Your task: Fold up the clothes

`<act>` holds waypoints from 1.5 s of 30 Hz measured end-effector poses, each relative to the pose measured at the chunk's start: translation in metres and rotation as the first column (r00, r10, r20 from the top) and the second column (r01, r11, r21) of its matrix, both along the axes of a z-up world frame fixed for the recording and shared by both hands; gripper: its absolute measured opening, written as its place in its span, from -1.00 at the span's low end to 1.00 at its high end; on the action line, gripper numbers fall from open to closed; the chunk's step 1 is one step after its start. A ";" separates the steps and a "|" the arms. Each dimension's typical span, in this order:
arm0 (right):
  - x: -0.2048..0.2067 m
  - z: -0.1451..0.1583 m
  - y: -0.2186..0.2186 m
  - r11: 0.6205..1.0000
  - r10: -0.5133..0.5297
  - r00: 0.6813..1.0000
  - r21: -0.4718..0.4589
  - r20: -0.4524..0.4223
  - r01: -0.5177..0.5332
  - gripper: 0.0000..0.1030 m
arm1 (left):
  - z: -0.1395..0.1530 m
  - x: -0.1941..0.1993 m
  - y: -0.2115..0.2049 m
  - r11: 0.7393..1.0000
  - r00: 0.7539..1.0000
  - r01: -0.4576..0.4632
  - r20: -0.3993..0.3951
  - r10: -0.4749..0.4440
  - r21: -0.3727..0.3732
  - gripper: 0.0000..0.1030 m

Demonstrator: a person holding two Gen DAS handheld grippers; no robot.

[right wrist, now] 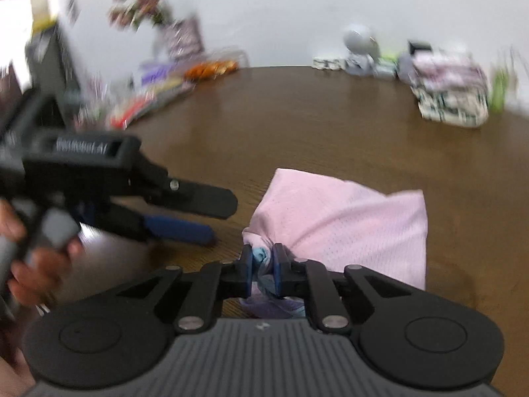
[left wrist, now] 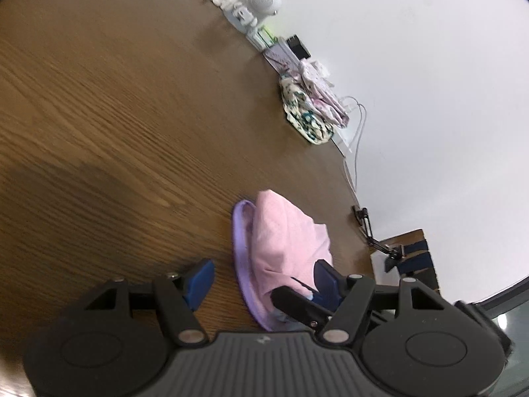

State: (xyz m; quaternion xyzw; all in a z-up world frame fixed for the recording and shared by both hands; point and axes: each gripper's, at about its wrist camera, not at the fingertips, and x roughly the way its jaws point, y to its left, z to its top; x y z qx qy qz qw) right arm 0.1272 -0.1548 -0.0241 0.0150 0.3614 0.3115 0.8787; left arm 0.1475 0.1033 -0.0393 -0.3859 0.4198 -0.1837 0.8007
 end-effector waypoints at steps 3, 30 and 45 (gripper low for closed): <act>0.005 -0.005 -0.014 0.996 -0.017 0.999 0.084 -0.041 0.021 -0.77 | 0.002 0.003 -0.006 1.000 1.000 0.002 -0.008 -0.002 0.017 0.26; -0.006 0.000 -0.024 0.998 0.064 0.998 -0.008 -0.010 -0.064 -0.93 | 0.005 0.015 -0.027 1.000 0.999 0.022 -0.044 -0.022 0.010 0.31; 0.005 -0.017 -0.054 0.975 0.006 0.997 0.222 -0.078 0.012 -0.95 | 0.002 0.037 -0.046 0.999 0.996 0.020 -0.083 -0.017 0.042 -0.24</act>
